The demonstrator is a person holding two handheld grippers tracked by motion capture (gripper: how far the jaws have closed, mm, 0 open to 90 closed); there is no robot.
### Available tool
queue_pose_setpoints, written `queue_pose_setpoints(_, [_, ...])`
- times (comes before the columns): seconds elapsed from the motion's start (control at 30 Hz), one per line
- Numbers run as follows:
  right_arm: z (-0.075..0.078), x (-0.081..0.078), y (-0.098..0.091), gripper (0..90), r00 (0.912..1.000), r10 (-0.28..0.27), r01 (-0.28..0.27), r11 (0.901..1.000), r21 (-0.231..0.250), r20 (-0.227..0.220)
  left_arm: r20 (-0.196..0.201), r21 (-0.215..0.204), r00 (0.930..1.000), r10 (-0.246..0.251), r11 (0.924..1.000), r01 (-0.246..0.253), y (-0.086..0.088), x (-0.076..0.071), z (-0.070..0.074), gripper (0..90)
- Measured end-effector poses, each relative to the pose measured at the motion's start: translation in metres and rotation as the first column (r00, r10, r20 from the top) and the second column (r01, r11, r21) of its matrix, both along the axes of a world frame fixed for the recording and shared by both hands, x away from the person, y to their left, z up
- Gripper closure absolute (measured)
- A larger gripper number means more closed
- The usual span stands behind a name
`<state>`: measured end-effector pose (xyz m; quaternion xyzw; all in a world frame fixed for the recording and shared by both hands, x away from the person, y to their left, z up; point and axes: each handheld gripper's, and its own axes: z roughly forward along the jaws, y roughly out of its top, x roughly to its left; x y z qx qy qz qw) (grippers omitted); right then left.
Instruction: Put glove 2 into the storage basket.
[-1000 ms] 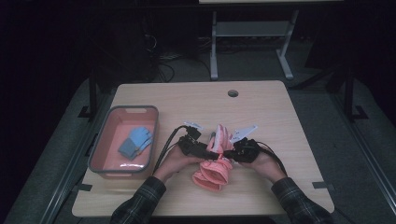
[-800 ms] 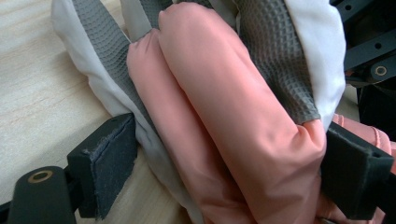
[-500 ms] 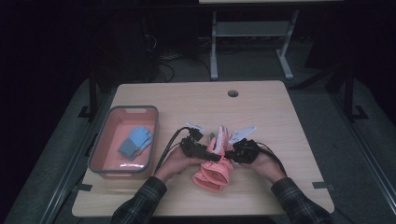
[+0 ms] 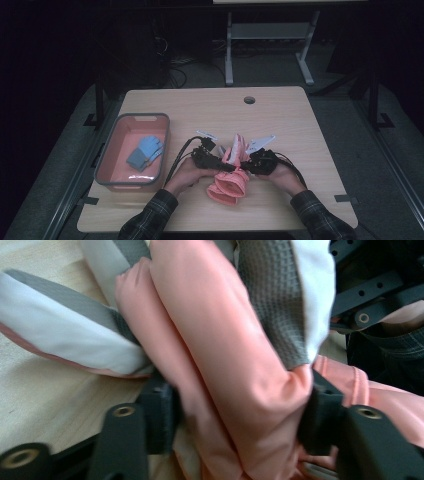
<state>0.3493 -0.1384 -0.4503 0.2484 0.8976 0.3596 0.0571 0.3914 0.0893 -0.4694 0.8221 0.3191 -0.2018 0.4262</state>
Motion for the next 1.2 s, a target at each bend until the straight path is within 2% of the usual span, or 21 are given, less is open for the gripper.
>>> queue_pose_setpoints(0.13, [0.000,0.002,-0.005,89.2,0.9999,-0.001,0.001,0.9996,0.028,-0.016,0.010,-0.001,0.9999,0.001,1.0000,-0.001,0.002,0.000,0.002,52.2])
queue_pose_setpoints(0.23, [0.003,0.002,-0.012,82.5,0.9992,-0.006,0.009,0.9977,0.067,-0.039,0.022,-0.008,0.9998,0.005,1.0000,-0.005,0.003,-0.002,0.006,54.4])
queue_pose_setpoints(0.3, [0.006,0.002,-0.022,71.1,0.9986,-0.012,0.018,0.9937,0.111,-0.052,0.030,-0.012,0.9996,-0.001,0.9999,0.002,0.003,-0.002,0.008,55.3])
queue_pose_setpoints(0.37, [0.011,0.000,-0.034,58.0,0.9970,-0.040,0.050,0.9852,0.164,-0.067,0.031,-0.026,0.9995,0.002,0.9997,-0.001,0.004,-0.003,0.011,55.6])
queue_pose_setpoints(0.47, [0.014,-0.005,-0.052,46.7,0.9935,-0.107,0.112,0.9767,0.183,-0.038,0.043,-0.027,0.9991,0.004,0.9996,-0.002,0.003,-0.006,0.017,56.2])
queue_pose_setpoints(0.57, [0.009,-0.006,-0.069,38.3,0.9839,-0.174,0.178,0.9694,0.168,-0.038,0.060,-0.023,0.9982,-0.004,0.9997,0.005,0.004,-0.008,0.024,56.8])
queue_pose_setpoints(0.63, [0.002,-0.005,-0.078,31.7,0.9732,-0.228,0.230,0.9629,0.141,-0.031,0.070,-0.027,0.9976,0.003,0.9996,-0.001,0.005,-0.009,0.028,56.9])
queue_pose_setpoints(0.67, [-0.001,-0.005,-0.080,30.3,0.9673,-0.250,0.253,0.9592,0.125,-0.044,0.077,-0.026,0.9971,0.003,0.9997,-0.001,0.006,-0.010,0.031,57.0])
queue_pose_setpoints(0.8, [-0.014,0.001,-0.088,21.9,0.9461,-0.324,0.324,0.9448,0.052,-0.007,0.107,-0.014,0.9943,0.003,0.9999,-0.001,0.009,-0.012,0.039,57.1])
queue_pose_setpoints(0.87, [-0.018,0.003,-0.088,20.5,0.9370,-0.349,0.349,0.9364,0.034,-0.008,0.114,-0.019,0.9935,0.009,0.9998,-0.007,0.010,-0.014,0.043,57.2])
queue_pose_setpoints(0.9, [-0.020,0.004,-0.088,19.1,0.9369,-0.350,0.349,0.9366,0.028,0.002,0.120,-0.018,0.9927,0.010,0.9998,-0.008,0.011,-0.014,0.045,57.2])
queue_pose_setpoints(1.0, [-0.025,0.005,-0.088,17.8,0.9277,-0.373,0.373,0.9278,0.005,0.014,0.141,-0.012,0.9900,0.014,0.9999,-0.012,0.013,-0.016,0.052,57.3])
queue_pose_setpoints(1.07, [-0.027,0.006,-0.088,16.5,0.9236,-0.381,0.381,0.9245,-0.002,0.043,0.160,-0.003,0.9870,0.015,0.9999,-0.015,0.015,-0.017,0.059,57.2])
queue_pose_setpoints(1.2, [-0.031,0.007,-0.090,10.2,0.9189,-0.389,0.389,0.9210,0.023,0.063,0.183,0.008,0.9828,0.024,0.9996,-0.026,0.020,-0.019,0.069,57.1])
